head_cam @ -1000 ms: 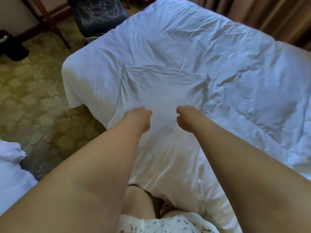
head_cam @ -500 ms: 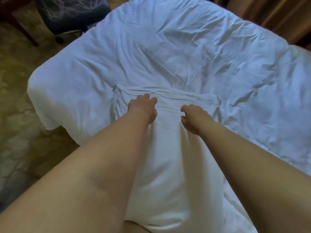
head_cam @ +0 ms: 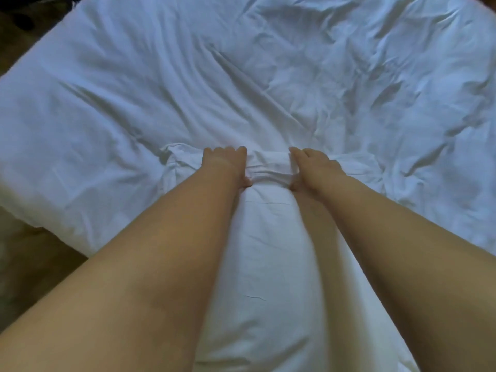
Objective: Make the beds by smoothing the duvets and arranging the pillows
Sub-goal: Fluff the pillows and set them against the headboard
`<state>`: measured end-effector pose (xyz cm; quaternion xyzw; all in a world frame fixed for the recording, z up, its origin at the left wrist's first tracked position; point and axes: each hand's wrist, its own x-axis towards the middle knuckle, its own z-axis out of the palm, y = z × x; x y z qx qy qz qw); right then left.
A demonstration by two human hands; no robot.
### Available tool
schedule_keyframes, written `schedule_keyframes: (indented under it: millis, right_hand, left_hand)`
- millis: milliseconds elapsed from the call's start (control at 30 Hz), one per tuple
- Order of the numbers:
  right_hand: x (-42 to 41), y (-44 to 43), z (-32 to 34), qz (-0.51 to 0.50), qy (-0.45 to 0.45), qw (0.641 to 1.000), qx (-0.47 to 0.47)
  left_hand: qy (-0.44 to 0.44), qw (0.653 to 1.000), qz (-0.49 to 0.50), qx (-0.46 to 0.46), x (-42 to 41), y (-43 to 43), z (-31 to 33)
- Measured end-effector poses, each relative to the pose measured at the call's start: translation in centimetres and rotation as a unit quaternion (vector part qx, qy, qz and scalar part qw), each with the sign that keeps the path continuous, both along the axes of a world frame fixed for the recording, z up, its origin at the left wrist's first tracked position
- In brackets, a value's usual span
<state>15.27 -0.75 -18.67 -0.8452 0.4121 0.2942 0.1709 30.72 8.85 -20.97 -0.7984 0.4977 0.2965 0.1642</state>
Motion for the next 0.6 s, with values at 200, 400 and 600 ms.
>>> schedule_keyframes:
  millis: [200, 400, 600]
  right_hand:
    - [0.2, 0.8, -2.2, 0.038, 0.036, 0.999, -0.004]
    - [-0.8, 1.7, 0.9, 0.053, 0.087, 0.994, -0.050]
    - [-4.4, 5.6, 6.9, 0.110, 0.064, 0.988, -0.084]
  left_hand:
    - [-0.012, 0.999, -0.051, -0.005, -0.9, -0.4, -0.4]
    - [-0.028, 0.991, -0.130, 0.013, -3.6, 0.5, 2.5]
    - [-0.037, 0.985, -0.165, -0.027, -6.7, 4.2, 8.2]
